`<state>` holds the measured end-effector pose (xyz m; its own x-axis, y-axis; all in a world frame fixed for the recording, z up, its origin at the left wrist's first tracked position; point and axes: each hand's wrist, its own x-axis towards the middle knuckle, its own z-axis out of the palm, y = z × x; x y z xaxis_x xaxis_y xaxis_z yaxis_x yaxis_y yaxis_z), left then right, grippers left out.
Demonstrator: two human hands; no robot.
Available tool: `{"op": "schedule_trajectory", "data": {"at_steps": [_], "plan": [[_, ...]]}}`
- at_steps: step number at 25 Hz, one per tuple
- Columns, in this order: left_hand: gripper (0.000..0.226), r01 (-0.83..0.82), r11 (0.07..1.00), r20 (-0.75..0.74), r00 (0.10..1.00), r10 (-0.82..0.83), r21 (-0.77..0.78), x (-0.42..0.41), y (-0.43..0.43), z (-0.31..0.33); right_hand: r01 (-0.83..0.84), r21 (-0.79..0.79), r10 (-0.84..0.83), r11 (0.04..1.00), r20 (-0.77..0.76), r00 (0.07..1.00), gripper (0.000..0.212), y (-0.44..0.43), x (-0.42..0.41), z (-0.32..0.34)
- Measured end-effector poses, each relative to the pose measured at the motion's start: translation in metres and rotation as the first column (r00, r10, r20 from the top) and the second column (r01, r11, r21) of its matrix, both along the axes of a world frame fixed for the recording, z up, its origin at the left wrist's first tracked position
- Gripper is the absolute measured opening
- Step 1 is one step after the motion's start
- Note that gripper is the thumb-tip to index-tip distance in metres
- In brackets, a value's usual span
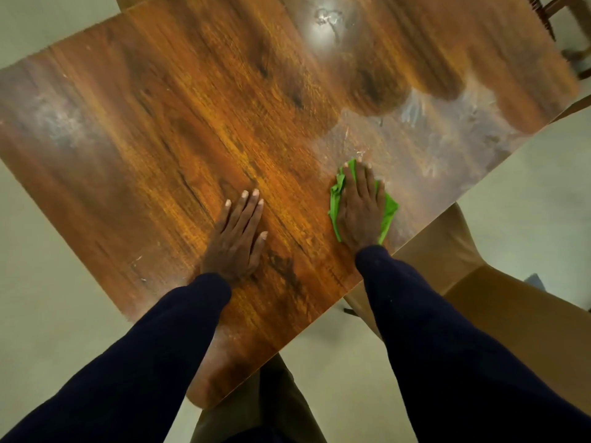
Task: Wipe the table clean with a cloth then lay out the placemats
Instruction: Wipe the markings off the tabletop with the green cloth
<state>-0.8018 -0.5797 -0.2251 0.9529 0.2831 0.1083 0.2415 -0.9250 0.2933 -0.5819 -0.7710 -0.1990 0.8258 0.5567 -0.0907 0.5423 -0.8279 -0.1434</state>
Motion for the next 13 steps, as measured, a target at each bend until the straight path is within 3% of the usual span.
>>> {"op": "schedule_trajectory", "data": {"at_steps": [6, 10, 13], "plan": [[0.06, -0.014, 1.0, 0.009, 1.0, 0.014, -0.025, 0.001, -0.001, 0.007, -0.205, 0.027, 0.205, 0.978, 0.006, 0.979, 0.057, 0.044, -0.059, 0.005], [0.059, -0.003, 0.998, 0.029, 1.0, 0.005, -0.064, 0.001, 0.001, 0.008, -0.405, 0.007, 0.403, 0.914, -0.102, 0.909, 0.062, -0.012, -0.103, 0.003], [0.058, -0.038, 0.994, 0.05, 0.998, 0.044, -0.101, 0.008, -0.003, 0.012, -0.37, -0.004, 0.367, 0.929, -0.129, 0.921, 0.06, -0.064, -0.078, 0.002]]}}
